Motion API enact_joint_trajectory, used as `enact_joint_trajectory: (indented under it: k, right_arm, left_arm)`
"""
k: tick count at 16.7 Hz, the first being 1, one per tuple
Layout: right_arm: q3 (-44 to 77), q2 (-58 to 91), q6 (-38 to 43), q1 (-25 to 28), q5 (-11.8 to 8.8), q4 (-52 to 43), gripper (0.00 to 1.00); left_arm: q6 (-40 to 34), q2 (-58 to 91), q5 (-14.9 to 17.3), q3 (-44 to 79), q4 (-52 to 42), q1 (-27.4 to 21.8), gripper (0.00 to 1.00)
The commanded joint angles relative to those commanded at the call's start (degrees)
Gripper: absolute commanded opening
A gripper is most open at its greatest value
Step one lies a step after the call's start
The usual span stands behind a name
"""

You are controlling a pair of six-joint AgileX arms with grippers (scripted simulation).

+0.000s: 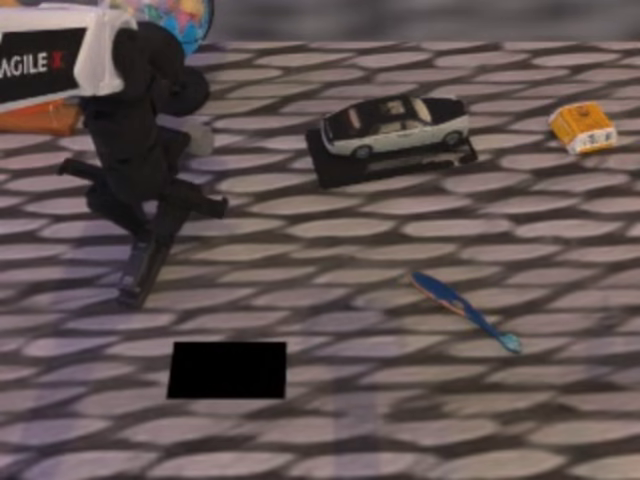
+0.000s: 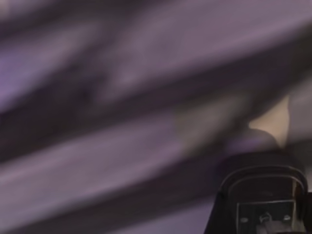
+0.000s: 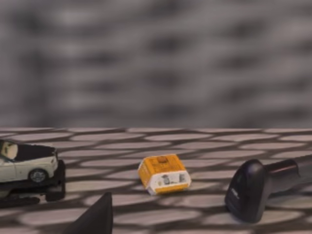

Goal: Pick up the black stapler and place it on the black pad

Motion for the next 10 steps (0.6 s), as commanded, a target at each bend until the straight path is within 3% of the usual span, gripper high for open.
enact_joint_trajectory:
  k: [10]
  right_arm:
    - [0.00, 0.00, 0.00, 0.00, 0.00, 0.00, 1.00]
  left_arm:
    - [0.01, -0.61, 0.01, 0.94, -0.97, 0.07, 0.00]
